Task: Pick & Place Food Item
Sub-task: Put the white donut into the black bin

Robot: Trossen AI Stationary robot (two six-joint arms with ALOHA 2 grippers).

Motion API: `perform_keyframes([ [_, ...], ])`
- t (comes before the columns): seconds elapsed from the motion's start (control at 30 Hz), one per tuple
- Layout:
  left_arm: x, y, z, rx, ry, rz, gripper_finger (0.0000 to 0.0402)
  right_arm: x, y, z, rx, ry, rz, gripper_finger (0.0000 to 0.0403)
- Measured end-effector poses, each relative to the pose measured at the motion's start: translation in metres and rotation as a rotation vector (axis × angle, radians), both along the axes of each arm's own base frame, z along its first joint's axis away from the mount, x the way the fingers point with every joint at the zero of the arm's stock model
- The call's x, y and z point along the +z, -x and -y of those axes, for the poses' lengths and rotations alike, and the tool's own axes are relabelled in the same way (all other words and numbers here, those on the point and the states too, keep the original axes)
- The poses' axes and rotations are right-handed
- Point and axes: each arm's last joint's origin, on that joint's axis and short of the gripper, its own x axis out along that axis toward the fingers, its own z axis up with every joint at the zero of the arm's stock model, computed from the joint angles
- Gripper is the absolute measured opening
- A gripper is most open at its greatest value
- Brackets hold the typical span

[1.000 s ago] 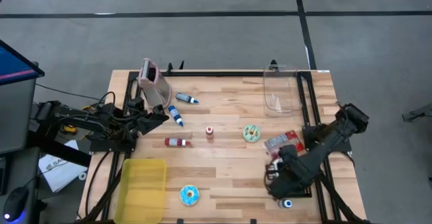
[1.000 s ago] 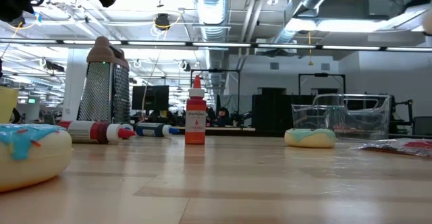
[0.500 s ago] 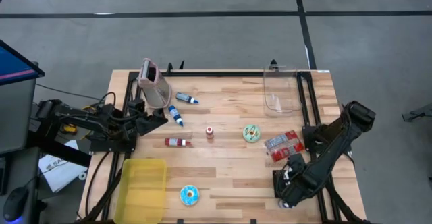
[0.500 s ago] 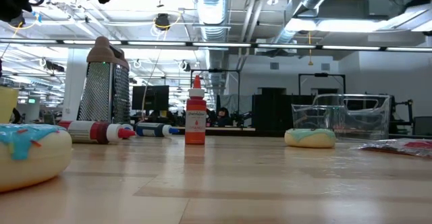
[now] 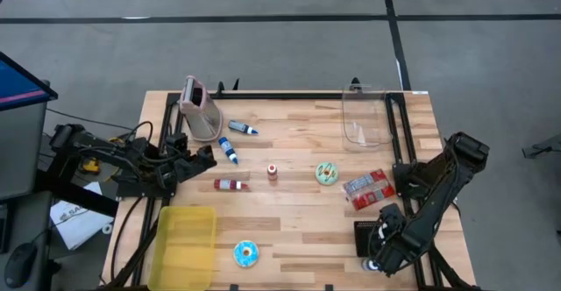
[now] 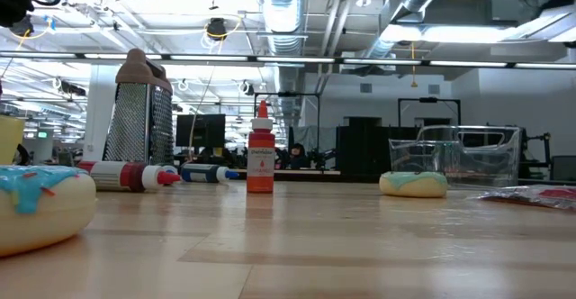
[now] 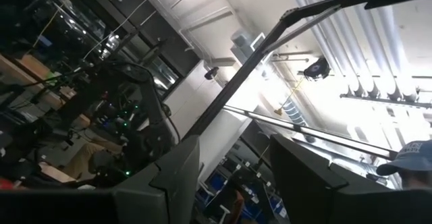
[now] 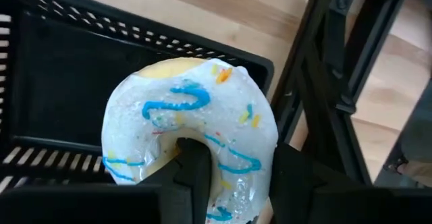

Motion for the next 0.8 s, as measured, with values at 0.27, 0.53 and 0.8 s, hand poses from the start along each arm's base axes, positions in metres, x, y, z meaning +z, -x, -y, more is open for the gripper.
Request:
perform_keyframes([
  [0.27, 0.0004, 0.0002, -0.0004, 0.01, 0.01, 0.003, 0.0176, -0.0113, 0.0003, 0.0006, 0.021, -0.027, 0.013, 0.0115],
  [0.53, 0.0007, 0.0003, -0.0005, 0.01, 0.011, 0.007, 0.0176, -0.0111, 0.0021, 0.0001, 0.029, -0.034, -0.006, 0.0153],
  [0.8, 0.0008, 0.0004, -0.0004, 0.007, 0.01, 0.008, 0.0176, -0.0109, 0.0026, -0.0004, 0.03, -0.051, -0.027, 0.0172],
])
